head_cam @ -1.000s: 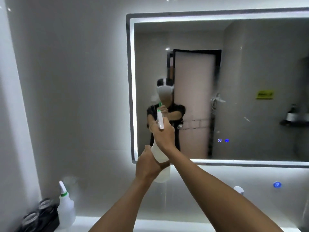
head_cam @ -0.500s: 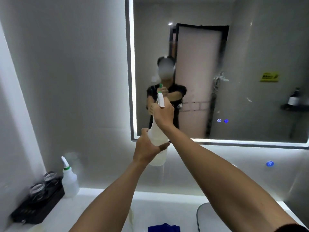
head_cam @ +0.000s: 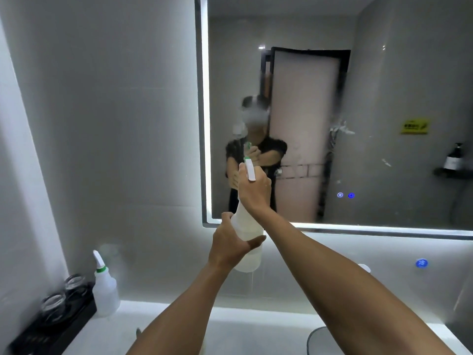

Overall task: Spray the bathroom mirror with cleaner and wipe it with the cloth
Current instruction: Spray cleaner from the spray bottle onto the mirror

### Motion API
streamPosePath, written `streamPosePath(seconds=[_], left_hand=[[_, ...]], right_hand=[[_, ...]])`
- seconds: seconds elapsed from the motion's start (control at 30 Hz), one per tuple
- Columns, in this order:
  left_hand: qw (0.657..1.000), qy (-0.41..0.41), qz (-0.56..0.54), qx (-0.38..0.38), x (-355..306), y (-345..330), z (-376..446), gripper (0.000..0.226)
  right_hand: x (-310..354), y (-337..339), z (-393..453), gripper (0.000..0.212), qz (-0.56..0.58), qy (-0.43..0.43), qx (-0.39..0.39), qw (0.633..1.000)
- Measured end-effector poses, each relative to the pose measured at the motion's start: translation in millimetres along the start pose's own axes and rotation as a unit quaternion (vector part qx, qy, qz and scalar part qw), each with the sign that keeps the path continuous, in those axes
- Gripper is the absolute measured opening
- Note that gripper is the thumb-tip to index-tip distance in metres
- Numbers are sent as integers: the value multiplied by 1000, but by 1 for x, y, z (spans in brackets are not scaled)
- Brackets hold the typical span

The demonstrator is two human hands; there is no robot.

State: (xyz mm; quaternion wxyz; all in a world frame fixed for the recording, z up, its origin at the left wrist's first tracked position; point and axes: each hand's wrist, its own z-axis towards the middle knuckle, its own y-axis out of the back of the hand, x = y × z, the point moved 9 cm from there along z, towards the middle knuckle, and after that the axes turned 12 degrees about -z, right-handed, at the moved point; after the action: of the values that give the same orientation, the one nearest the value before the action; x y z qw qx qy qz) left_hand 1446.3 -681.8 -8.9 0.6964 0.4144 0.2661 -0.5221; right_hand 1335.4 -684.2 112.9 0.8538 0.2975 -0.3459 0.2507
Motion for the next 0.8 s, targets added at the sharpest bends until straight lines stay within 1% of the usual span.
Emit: streamPosePath(seconds=[0.17, 0.23, 0.4, 0.6, 0.67, 0.8], left_hand=[[1000, -1, 1, 6, 0, -10, 5, 92], [1000, -2, -7, 20, -4, -19, 8, 89], [997, -16, -36, 61, -24, -53, 17, 83], [992, -32, -72, 102, -56, -96, 19, 79], [990, -34, -78, 115, -62, -109, 18, 80], [988, -29, -89, 125, -65, -124, 13, 85]], right_hand=[[-6, 10, 4, 30, 8, 6, 2, 1000], [-9, 20, 8, 24, 9, 6, 3, 1000], [-27, 55, 19, 15, -5, -5, -24, 1000], [-47, 104, 33, 16, -37, -39, -63, 997], [-55, 116, 36, 19, -48, -45, -80, 995], [-65, 126, 39, 26, -46, -53, -83, 994]])
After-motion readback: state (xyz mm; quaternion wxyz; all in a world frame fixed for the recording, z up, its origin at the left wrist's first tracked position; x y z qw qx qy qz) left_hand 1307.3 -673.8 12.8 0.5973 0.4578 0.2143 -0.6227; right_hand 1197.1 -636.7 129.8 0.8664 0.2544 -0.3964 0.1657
